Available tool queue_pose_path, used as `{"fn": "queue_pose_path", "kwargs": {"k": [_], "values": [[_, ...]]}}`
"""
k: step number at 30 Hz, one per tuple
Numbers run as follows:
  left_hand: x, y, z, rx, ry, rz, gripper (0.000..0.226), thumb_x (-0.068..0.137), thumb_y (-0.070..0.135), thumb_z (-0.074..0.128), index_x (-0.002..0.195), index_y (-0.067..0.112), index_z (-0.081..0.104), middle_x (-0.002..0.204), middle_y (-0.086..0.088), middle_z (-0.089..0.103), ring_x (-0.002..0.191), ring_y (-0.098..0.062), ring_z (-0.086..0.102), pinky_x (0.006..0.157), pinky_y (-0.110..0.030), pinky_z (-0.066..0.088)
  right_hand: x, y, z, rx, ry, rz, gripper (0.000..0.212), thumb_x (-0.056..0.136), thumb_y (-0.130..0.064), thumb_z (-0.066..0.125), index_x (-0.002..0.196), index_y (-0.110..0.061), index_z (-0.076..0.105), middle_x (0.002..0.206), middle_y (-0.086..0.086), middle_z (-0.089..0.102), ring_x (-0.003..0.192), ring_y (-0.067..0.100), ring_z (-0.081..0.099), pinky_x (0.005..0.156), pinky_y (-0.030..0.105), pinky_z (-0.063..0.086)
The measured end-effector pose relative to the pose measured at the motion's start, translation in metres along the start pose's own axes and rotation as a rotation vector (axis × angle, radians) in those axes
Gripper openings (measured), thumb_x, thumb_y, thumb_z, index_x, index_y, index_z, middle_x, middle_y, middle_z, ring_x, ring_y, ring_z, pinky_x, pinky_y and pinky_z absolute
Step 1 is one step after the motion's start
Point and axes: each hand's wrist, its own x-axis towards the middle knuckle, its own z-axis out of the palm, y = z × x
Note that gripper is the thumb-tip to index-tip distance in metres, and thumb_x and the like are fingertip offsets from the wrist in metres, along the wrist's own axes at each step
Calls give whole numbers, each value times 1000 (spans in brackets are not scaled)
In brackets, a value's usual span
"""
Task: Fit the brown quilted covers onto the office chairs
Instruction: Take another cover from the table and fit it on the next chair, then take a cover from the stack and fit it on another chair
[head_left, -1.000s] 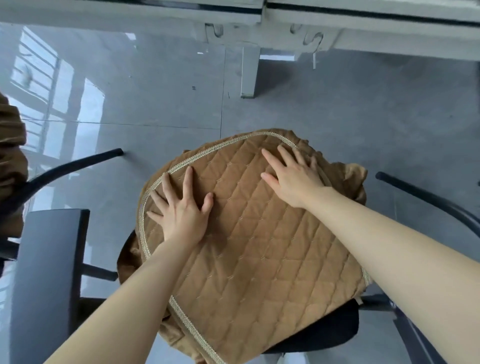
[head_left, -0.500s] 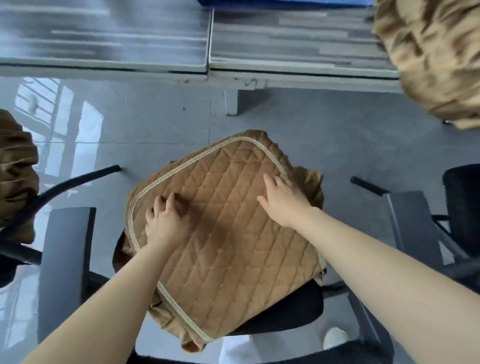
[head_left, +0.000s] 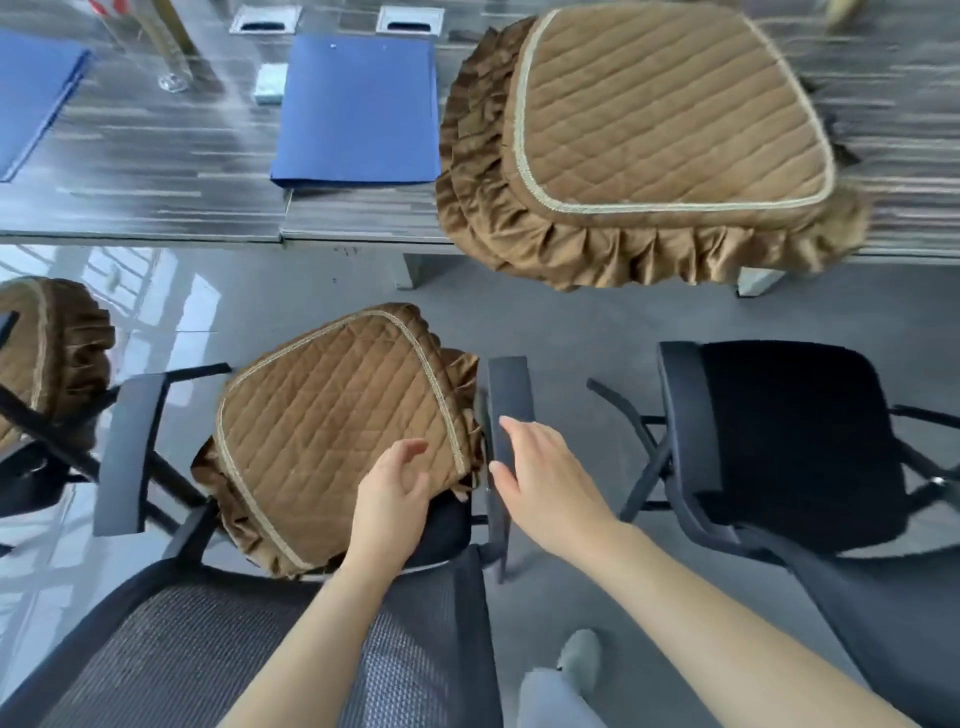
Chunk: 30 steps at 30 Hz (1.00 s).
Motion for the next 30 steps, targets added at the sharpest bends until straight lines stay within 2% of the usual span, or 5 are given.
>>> {"fn": "queue_pose_path", "kwargs": {"k": [7,11,17,23,30], "values": [[-100,105,66,-92,7,18,18,96,16,52,108,24,63,93,15,74,66,0,61,63,-18,46,-124,88,-85,136,119,186,47,100,-33,42,145,-18,34,141,-3,47,134,16,38,108,33,36],[-137,142,100,-120,-41,17,15,94,20,55,104,25,65,91,9,75,85,-9,67,79,-34,54,-172,134,-112,215,153,313,43,100,-30,44,141,-17,39,133,-2,52,127,18,43,103,33,38],[-159,160,113,-78,-73,3,12,93,22,56,100,26,65,87,9,74,82,-9,67,78,-37,56,-196,157,-137,278,182,354,44,99,-27,45,141,-16,39,131,-1,54,120,17,47,90,24,34],[-99,204,100,48,-82,93,16,93,23,56,106,27,64,95,10,71,90,-4,64,75,-20,46,-153,166,-189,249,216,265,46,100,-31,44,143,-17,37,132,-2,54,121,16,49,92,23,37],[5,262,85,28,-27,80,20,93,19,55,110,17,66,97,3,68,95,-14,64,82,-30,50,-56,171,-264,202,242,229,46,99,-31,45,142,-16,38,125,-2,57,118,17,52,90,25,38]]}}
